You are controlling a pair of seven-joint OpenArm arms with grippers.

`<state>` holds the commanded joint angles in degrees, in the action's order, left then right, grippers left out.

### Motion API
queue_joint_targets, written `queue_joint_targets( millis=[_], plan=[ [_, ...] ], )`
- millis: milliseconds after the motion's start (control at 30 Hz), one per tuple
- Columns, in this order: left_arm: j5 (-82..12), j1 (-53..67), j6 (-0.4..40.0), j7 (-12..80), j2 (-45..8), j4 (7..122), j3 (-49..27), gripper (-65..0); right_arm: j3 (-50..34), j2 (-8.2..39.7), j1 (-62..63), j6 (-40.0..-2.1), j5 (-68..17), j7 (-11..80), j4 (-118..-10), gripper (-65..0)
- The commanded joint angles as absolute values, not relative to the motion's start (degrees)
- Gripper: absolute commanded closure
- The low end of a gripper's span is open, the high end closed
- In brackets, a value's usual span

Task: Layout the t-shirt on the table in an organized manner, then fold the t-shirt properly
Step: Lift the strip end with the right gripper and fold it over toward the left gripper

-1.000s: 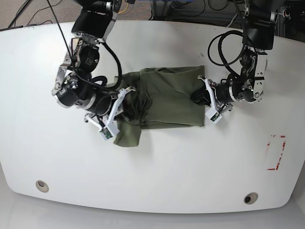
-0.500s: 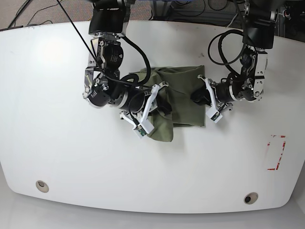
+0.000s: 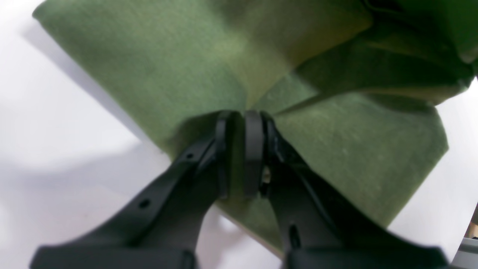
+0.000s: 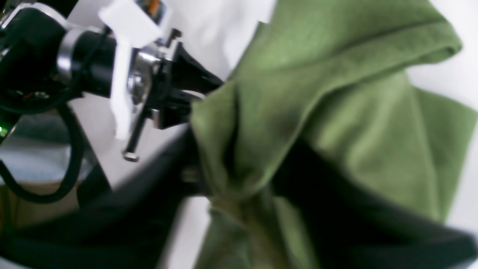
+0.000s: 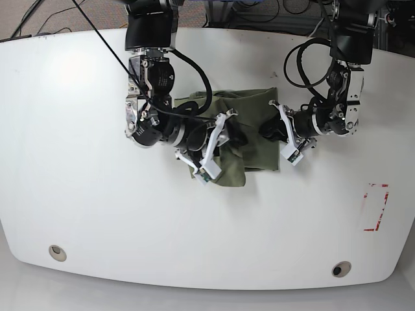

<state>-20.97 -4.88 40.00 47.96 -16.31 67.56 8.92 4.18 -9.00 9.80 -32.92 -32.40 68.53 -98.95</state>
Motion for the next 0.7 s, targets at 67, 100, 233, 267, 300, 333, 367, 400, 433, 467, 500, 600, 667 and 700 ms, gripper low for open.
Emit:
queue_joint_targets(
  millis=[67,100,233,267,300,333,367,400,433,467,500,600,667,700],
  plan=[
    [-20.97,-4.88,40.00,47.87,-16.31,67.56,8.92,-4.7,5.76,-9.00,10.42,-32.92,-32.48,68.53,-99.21,-58.2],
    [-20.97,-4.88,40.00,47.87,-16.31,67.56,8.92,-4.7,6.99,-9.00,10.68,-32.92,-32.48,68.53,-99.30,-63.7],
    [-20.97,-4.97,40.00,47.87,-15.52,67.56,8.92,-4.7,7.78,-9.00,11.47,-32.84,-32.48,68.53,-99.30,-65.0],
    [-20.97,-4.97,40.00,47.87,-15.52,67.56,8.84,-4.7,7.78,-9.00,11.47,-32.84,-32.48,68.53,-99.38,-65.0],
    [-20.97,-4.97,40.00,47.87,-15.52,67.56,8.84,-4.7,7.78,-9.00,11.56,-32.84,-32.48,68.53,-99.82,-65.0],
    [-20.97,-5.05,40.00,47.87,-15.52,67.56,8.84,-4.7,7.78,-9.00,11.56,-32.84,-32.31,68.53,-100.44,-65.0],
    [-20.97,-5.14,40.00,47.96,-15.52,67.74,8.84,-4.7,7.78,-8.92,11.56,-32.84,-32.22,68.53,-100.97,-65.0],
    [-20.97,-5.14,40.00,47.96,-15.52,68.70,8.75,-4.7,7.78,-7.96,11.56,-32.92,-32.22,68.53,-101.76,-65.0],
    [-20.97,-5.14,40.00,48.13,-15.52,70.46,8.48,-4.7,7.78,-6.81,11.74,-32.92,-32.22,68.53,-102.55,-65.0],
    [-20.97,-5.05,40.00,48.31,-15.52,72.22,8.04,-4.7,7.78,-5.93,12.00,-32.92,-32.40,68.53,-103.08,-65.0],
    [-20.97,-4.88,40.00,48.40,-15.52,73.71,7.69,-4.7,7.78,-5.05,12.00,-33.01,-32.40,68.53,-103.52,-65.0],
    [-20.97,-5.14,40.00,51.12,-15.52,79.69,5.23,-4.9,7.69,-1.01,11.91,-33.36,-32.40,68.62,-105.01,-65.0],
    [-20.97,-5.23,40.00,52.79,-15.52,82.07,3.38,-4.9,7.69,0.75,11.74,-33.45,-32.40,68.62,-105.10,-65.0],
    [-20.97,-5.41,40.00,53.41,-15.52,83.30,2.51,-4.9,7.69,1.36,11.47,-33.45,-32.40,68.62,-105.10,-65.0]
  ],
)
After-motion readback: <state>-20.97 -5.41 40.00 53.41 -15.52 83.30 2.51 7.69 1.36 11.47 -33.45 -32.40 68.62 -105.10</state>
